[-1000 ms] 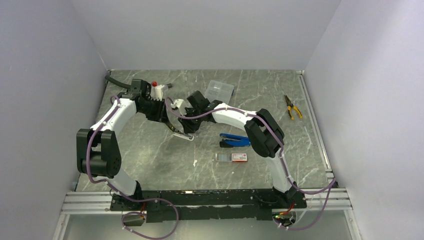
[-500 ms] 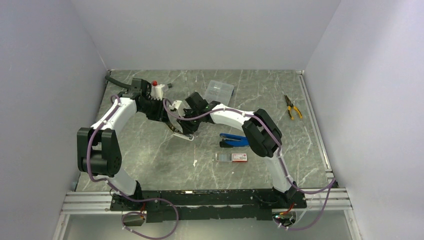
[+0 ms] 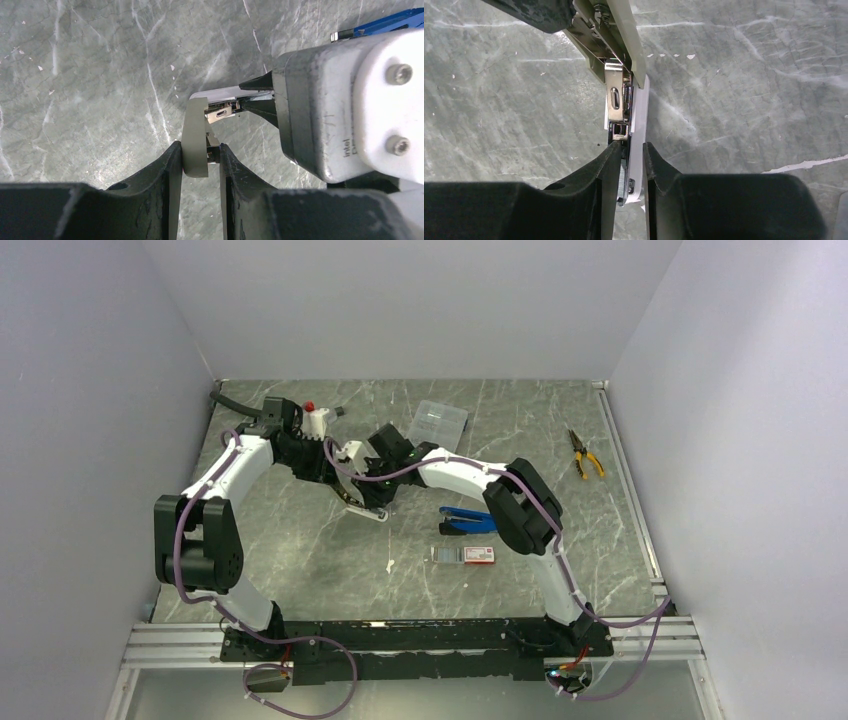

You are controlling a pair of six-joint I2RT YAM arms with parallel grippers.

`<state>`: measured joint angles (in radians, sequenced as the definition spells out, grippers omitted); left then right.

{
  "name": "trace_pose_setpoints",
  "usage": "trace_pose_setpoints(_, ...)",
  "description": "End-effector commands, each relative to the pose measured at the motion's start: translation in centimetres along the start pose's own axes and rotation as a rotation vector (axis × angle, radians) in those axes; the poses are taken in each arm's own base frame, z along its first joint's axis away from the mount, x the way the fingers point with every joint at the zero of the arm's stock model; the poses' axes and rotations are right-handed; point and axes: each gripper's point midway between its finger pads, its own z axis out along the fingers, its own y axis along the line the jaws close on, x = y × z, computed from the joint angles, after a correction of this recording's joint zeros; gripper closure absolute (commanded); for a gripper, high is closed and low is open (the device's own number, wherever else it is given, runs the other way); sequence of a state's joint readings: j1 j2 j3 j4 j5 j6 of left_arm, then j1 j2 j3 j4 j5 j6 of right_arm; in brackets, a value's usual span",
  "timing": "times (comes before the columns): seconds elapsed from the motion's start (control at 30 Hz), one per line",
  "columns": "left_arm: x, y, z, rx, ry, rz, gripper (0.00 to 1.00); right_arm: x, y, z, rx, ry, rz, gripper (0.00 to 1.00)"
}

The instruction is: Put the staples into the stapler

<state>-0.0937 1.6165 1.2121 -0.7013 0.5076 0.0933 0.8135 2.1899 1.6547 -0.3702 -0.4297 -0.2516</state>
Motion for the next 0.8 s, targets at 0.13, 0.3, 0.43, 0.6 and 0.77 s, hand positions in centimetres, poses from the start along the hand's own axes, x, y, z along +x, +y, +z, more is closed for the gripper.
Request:
trace_pose_setpoints(0.13,-0.1,-1.0,-0.2,0.052,0.006,0.011,0.71,-4.9,0.5,-4.2,-0.035,-0.117,-0.022,0.67)
trace_pose_setpoints(0.3,-0.4,-2.0,-0.4,0.105,-0.009,0.022,0.67,-4.0,0.1,-6.5,-0.052,-0.134,-0.011,0.62)
trace_pose_setpoints(0.43,-0.5,-2.6,-0.4,0.142,-0.008,0.022,0.61,-2.5,0.0,-7.3,-0.091,-0.142,0.006,0.60)
trace_pose_setpoints(0.6,-0.6,-3.1,-0.4,0.165,-0.006,0.040,0.59,-0.4,0.5,-6.7,-0.139,-0.129,-0.001,0.62)
trace_pose_setpoints(0.77,-0.1,-4.0,0.1,0.201,0.020,0.108,0.59,0.7,0.6,-6.9,-0.175,-0.128,0.001,0.62)
